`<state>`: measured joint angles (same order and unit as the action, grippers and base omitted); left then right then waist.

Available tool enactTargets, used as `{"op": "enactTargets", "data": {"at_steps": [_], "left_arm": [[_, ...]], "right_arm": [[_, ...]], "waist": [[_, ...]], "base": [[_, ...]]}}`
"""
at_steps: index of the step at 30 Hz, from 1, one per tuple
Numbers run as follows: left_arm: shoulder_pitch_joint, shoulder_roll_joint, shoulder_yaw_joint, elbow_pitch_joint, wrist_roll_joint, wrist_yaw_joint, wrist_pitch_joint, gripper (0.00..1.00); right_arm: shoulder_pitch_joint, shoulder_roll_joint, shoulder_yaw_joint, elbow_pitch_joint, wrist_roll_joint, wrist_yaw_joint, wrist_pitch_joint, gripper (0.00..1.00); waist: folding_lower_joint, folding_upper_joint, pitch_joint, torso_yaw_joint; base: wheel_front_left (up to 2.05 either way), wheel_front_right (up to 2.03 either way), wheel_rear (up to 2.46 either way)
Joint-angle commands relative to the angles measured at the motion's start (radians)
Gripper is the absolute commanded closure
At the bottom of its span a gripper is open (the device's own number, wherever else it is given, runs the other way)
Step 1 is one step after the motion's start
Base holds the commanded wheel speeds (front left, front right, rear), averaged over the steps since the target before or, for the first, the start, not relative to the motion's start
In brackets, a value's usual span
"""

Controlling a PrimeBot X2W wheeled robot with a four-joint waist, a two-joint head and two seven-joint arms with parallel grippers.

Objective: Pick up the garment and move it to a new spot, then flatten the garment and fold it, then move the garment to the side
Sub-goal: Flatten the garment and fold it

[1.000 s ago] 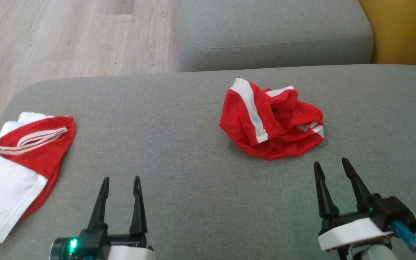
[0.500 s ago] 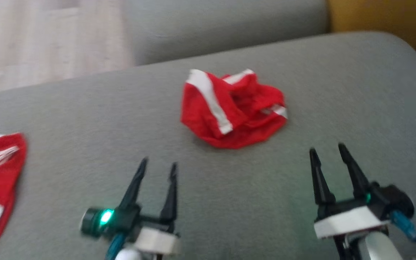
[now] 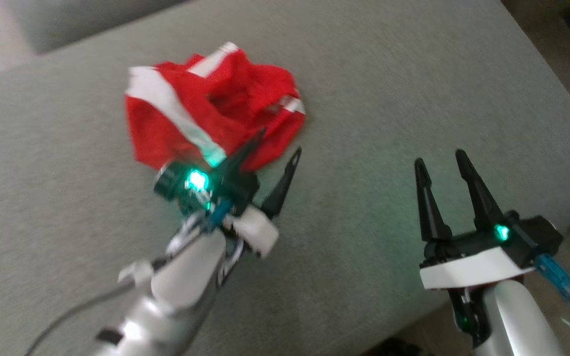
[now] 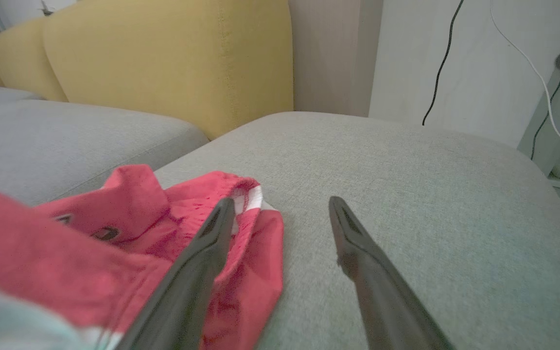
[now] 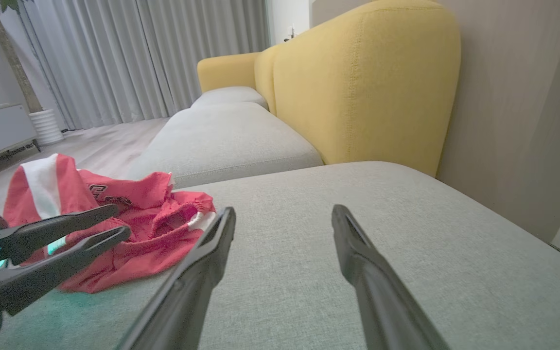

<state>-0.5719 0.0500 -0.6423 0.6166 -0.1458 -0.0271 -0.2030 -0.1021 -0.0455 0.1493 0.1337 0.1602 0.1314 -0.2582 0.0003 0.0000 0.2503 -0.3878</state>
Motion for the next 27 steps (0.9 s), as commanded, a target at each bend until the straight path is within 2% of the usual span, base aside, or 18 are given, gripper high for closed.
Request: {"op": "enactTargets", "data": {"at_steps": [1, 9, 15, 16, 17, 22, 27], "left_arm": [[-0.081, 0.0, 0.003, 0.006, -0.016, -0.001, 0.011, 0.0], [-0.325, 0.0, -0.088, 0.209, -0.097, 0.044, 0.168, 0.0], [-0.407, 0.0, -0.116, 0.266, -0.137, 0.067, 0.14, 0.0], [-0.416, 0.0, -0.122, 0.268, -0.148, 0.067, 0.125, 0.63], [-0.423, 0.0, -0.13, 0.268, -0.16, 0.065, 0.112, 1.0], [-0.445, 0.0, -0.199, 0.189, -0.256, 0.021, 0.063, 1.0], [-0.503, 0.0, -0.272, -0.016, -0.395, 0.011, 0.017, 1.0]], "right_arm": [[-0.04, -0.005, 0.03, -0.04, 0.007, -0.001, -0.004, 0.0], [-0.074, -0.005, 0.073, -0.05, 0.026, -0.001, -0.004, 0.0], [-0.081, -0.005, 0.083, -0.048, 0.031, -0.001, -0.004, 0.0], [-0.082, -0.005, 0.082, -0.047, 0.032, -0.001, -0.004, 0.0], [-0.081, -0.005, 0.081, -0.047, 0.032, -0.001, -0.004, 0.0], [-0.075, -0.005, 0.059, -0.039, 0.024, -0.001, -0.004, 0.0], [-0.068, -0.005, 0.034, -0.035, -0.001, -0.001, -0.004, 0.0]], "waist": [[-0.0003, 0.0, 0.093, -0.091], [-0.0003, 0.0, 0.187, -0.154], [-0.0003, 0.0, 0.207, -0.17], [-0.0003, 0.0, 0.207, -0.17], [-0.0003, 0.0, 0.207, -0.17], [-0.0003, 0.0, 0.175, -0.137], [-0.0003, 0.0, 0.102, -0.065]], "base": [[0.0, 0.0, 0.0], [0.0, 0.0, 0.0], [0.0, 0.0, 0.0], [0.0, 0.0, 0.0], [0.0, 0.0, 0.0], [0.0, 0.0, 0.0], [0.0, 0.0, 0.0]]}}
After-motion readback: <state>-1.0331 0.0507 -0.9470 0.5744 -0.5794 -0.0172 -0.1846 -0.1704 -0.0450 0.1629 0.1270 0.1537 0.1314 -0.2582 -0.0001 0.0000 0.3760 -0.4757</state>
